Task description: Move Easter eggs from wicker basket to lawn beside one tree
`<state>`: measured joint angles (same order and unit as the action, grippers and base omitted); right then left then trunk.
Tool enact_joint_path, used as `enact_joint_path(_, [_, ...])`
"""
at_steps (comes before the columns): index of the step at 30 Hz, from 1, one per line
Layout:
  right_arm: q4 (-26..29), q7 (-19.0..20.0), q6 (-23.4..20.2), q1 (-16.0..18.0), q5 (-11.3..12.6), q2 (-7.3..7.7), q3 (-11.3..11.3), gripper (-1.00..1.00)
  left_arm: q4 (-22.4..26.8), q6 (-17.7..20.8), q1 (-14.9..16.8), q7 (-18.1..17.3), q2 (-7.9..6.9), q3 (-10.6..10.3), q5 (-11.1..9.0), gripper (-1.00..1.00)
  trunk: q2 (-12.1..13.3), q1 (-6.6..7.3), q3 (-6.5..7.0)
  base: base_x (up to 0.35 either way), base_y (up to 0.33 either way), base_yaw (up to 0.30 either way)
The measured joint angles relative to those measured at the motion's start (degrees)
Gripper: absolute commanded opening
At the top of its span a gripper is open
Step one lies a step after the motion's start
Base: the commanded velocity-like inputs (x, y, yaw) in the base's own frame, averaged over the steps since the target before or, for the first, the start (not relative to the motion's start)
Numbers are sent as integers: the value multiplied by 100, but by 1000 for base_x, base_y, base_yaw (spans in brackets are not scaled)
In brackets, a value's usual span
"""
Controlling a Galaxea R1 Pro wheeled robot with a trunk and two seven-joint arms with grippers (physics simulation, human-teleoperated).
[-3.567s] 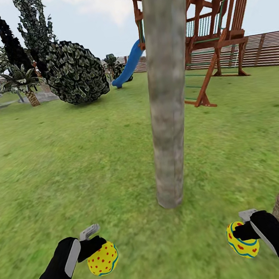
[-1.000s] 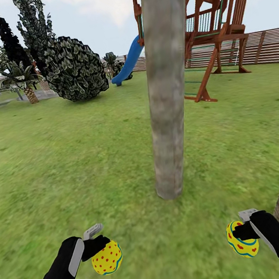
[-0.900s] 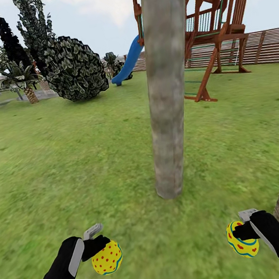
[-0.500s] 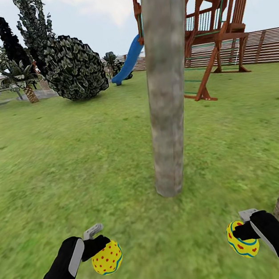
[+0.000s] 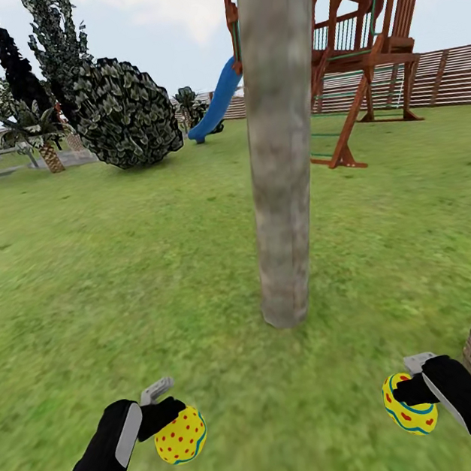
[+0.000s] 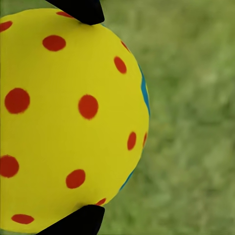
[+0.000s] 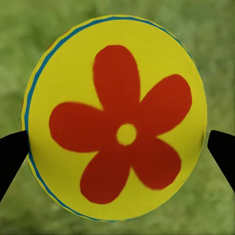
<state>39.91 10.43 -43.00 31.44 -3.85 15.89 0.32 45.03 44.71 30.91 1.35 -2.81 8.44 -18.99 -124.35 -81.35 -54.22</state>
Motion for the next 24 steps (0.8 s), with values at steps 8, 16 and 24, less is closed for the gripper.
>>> enact_joint_path(8, [0, 0, -17, 0, 3, 0, 0, -100, 0, 0, 0, 0, -2, 0, 3, -100, -321, -176, -144, 0, 0, 0])
enact_joint_path(16, [0, 0, -42, 0, 3, 4, 0, -100, 0, 0, 0, 0, 7, 8, 2, -100, -642, -352, -287, 0, 0, 0])
enact_joint_path(24, [0, 1, -44, 0, 3, 0, 0, -100, 0, 0, 0, 0, 5, 6, 0, -100, -963, -527, -431, 0, 0, 0])
